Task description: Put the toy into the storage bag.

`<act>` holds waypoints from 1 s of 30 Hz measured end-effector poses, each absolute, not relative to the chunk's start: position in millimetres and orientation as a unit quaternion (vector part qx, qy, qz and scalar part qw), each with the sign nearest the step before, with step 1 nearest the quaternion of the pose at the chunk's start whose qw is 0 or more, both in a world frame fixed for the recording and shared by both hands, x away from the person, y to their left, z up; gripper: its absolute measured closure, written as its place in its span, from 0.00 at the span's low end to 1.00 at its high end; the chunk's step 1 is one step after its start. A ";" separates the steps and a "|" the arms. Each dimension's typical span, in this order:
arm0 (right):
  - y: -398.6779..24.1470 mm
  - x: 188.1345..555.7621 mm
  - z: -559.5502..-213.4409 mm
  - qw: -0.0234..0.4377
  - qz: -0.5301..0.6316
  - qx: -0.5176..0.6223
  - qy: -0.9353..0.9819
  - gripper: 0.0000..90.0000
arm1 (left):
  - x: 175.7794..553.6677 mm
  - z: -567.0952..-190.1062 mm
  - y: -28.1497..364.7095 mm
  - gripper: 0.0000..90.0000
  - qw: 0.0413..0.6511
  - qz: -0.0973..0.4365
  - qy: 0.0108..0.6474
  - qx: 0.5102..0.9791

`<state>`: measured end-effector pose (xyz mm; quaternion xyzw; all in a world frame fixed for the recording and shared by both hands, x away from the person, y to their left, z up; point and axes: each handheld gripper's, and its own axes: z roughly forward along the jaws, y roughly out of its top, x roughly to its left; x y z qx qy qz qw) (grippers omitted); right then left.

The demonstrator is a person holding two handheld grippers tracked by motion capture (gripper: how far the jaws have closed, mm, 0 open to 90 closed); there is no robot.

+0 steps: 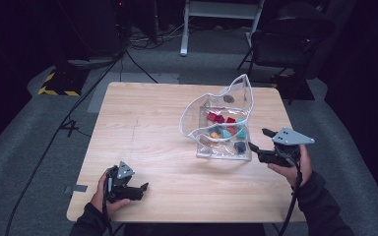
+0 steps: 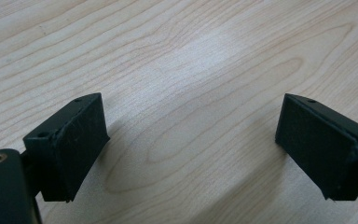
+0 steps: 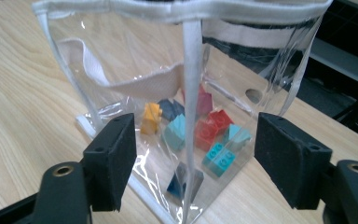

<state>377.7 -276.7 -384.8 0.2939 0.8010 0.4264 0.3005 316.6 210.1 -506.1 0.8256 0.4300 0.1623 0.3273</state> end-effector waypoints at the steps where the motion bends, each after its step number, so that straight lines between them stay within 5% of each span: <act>1: -277.5 377.4 -387.0 0.300 0.425 0.294 0.802 0.33 | 316.5 -506.1 210.0 0.10 0.327 0.162 0.430 0.825; 30: -312.4 365.5 -466.5 0.258 0.351 0.340 0.833 0.33 | 316.5 -506.0 210.1 0.10 0.327 0.161 0.430 0.826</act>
